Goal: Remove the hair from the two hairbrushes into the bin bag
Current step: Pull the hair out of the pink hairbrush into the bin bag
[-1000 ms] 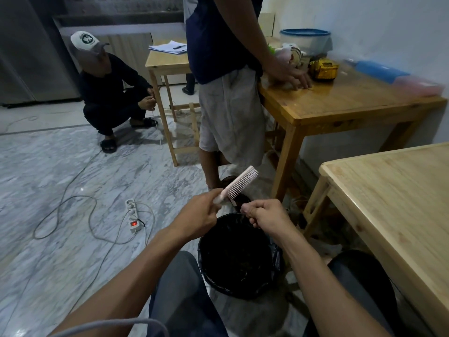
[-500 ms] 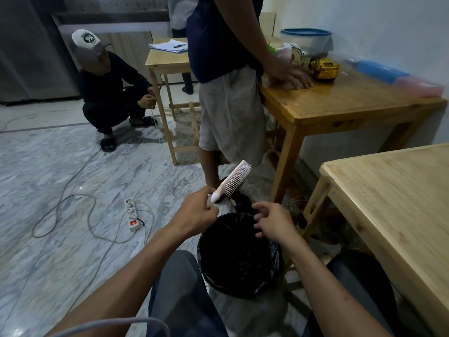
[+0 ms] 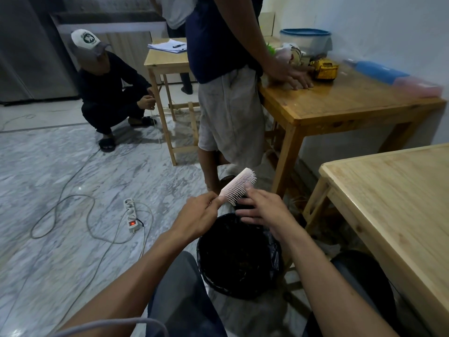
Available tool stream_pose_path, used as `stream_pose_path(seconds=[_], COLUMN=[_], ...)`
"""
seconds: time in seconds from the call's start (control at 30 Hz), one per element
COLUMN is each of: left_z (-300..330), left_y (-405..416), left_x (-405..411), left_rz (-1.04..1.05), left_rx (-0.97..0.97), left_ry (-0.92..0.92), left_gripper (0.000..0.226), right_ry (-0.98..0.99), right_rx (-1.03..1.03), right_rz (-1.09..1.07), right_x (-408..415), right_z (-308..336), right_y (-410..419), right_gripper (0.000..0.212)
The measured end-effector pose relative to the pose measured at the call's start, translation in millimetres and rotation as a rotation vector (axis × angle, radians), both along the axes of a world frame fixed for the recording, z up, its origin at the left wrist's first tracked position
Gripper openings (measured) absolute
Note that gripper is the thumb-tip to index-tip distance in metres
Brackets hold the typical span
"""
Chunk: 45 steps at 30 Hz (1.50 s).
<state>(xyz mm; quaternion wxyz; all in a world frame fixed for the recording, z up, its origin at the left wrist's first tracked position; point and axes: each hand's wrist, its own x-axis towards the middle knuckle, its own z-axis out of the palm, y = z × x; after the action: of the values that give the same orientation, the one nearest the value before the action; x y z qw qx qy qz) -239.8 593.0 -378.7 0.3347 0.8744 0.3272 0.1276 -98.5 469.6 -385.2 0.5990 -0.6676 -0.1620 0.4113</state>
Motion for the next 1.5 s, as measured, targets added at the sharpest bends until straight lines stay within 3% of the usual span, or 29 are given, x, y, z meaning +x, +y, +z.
stream_pose_path(seconds=[0.17, 0.3, 0.5, 0.73, 0.8, 0.9, 0.97, 1.03, 1.13, 1.23, 1.4, 1.5], left_z=[-6.1, -6.0, -9.2, -16.7, -22.8, -31.3, -32.1, -29.2, -23.0, -23.6, -24.5, -23.5], left_y=[-3.8, -1.5, 5.5, 2.0, -2.7, -17.5, -24.6, -26.1, -22.5, -13.3, 5.7, 5.6], left_x=[-2.9, -3.6, -5.2, -7.4, -7.6, -11.1, -13.8, -14.2, -9.7, -3.9, -11.7, -13.4], left_rz=[-0.049, -0.086, 0.023, -0.029, -0.035, -0.008, 0.035, 0.064, 0.103, 0.189, 0.257, 0.232], left_rx=[-0.026, 0.038, 0.194, 0.286, 0.331, 0.43, 0.443, 0.367, 0.075, -0.109, -0.078, -0.103], left_ry=[-0.066, 0.016, 0.137, 0.001, -0.045, -0.08, -0.099, -0.067, -0.041, -0.059, 0.008, 0.017], left_gripper=[0.036, 0.035, 0.038, 0.031, 0.032, 0.039, 0.038, 0.03, 0.021, 0.024, 0.035, 0.04], right_ry=[0.068, -0.013, -0.173, -0.148, -0.105, 0.146, 0.221, 0.166, 0.039, 0.007, -0.12, -0.235], right_rx=[-0.008, -0.146, -0.2, -0.182, -0.157, -0.055, -0.023, -0.054, -0.111, -0.127, -0.221, -0.3], right_rz=[-0.234, -0.234, -0.246, -0.199, -0.195, -0.287, -0.333, -0.329, -0.307, -0.306, -0.267, -0.137], right_x=[1.8, 2.0, 3.7, 10.4, 8.5, 5.0, 3.9, 3.2, 3.1, 6.1, 12.8, 10.4], right_z=[3.8, 1.4, 6.9, 3.1, 2.2, 2.8, 1.0, -1.2, 0.1, 6.2, 3.0, -0.5], right_y=[1.0, -1.8, -6.0, -3.0, -1.7, 1.8, 4.1, 5.6, 4.2, -2.0, -12.4, -15.2], right_gripper=[0.015, 0.021, 0.018, 0.037, 0.029, 0.011, 0.011, 0.013, 0.013, 0.012, 0.022, 0.045])
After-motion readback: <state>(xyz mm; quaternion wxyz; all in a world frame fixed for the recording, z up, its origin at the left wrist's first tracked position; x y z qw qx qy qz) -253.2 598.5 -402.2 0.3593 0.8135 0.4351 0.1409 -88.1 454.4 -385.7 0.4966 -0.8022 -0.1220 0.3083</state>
